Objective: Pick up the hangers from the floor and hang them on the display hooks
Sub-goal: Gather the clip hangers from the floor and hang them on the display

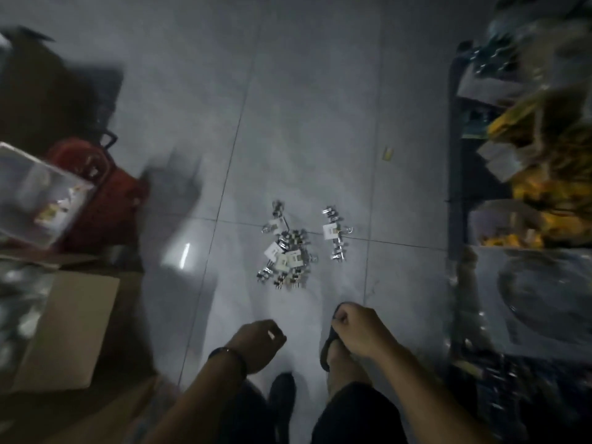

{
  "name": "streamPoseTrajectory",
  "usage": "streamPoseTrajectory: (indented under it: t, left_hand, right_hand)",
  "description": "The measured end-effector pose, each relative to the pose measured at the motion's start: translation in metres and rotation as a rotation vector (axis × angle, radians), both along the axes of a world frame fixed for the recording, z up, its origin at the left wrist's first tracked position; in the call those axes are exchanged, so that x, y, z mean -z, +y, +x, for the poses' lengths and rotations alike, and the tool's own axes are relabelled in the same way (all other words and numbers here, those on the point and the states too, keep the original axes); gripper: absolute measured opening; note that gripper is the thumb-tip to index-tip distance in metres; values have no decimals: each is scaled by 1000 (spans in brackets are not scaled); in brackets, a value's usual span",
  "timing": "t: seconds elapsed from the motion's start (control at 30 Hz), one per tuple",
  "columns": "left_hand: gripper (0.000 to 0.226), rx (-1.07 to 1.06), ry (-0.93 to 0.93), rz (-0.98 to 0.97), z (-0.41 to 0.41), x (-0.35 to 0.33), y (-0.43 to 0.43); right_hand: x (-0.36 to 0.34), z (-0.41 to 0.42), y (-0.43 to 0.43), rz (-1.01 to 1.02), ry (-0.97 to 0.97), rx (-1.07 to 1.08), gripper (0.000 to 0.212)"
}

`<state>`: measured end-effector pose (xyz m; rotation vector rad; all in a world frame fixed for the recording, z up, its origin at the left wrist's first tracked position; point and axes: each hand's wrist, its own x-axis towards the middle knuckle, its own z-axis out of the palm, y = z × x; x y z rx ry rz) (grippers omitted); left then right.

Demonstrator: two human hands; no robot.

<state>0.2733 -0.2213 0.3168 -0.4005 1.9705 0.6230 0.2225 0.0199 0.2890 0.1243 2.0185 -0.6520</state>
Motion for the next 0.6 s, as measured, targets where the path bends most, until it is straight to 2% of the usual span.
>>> streamPoseTrajectory:
  t: [0.13, 0.3, 0.4, 0.5, 0.57, 0.6]
  left_hand:
    - [25, -153, -11, 7, -46, 103, -9]
    - [27, -120, -52, 18, -95, 271, -27]
    - [28, -82, -48, 9, -128, 392, -47]
    - [34, -206, -47, -58, -148, 494, -74]
    - [40, -319, -29, -115, -150, 542, -86]
    - [43, -378, -18, -128, -147, 566, -89]
  right_hand:
    - [99, -73, -23, 33, -26, 30, 14]
    - [266, -124, -70, 24, -142, 81, 31]
    - [374, -130, -100, 22, -210, 102, 28]
    - [476, -126, -120, 21, -209, 228, 25]
    - [529, -123, -132, 47, -255, 375, 16]
    - [553, -119, -137, 53, -278, 462, 19]
